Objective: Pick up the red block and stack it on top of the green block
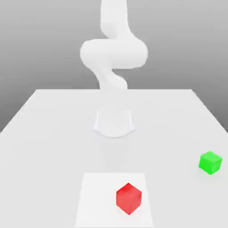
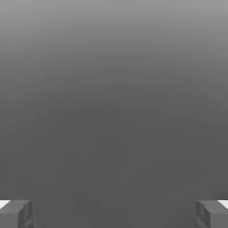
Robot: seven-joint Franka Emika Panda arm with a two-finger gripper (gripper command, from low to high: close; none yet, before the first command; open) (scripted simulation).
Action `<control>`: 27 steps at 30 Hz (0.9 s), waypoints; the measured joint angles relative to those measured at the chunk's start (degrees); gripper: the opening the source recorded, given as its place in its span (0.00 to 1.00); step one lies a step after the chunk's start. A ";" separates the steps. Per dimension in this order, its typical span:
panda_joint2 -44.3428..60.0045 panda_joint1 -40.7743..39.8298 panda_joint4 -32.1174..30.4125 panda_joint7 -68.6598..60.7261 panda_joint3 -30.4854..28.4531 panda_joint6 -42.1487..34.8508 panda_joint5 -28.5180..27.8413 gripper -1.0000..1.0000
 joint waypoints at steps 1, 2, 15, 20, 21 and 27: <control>2.26 0.95 -0.79 -1.94 -0.69 1.07 0.29 0.50; 4.43 1.82 -1.55 -3.81 -1.32 2.09 0.60 0.50; 31.64 9.80 -11.01 -27.25 -5.92 14.86 4.40 0.50; 41.84 10.94 -14.67 -34.54 -5.66 19.83 3.50 0.50; 43.84 10.89 -15.41 -35.68 -5.64 20.84 2.87 0.50; 56.09 9.20 -15.25 -39.39 -3.44 30.07 4.22 0.50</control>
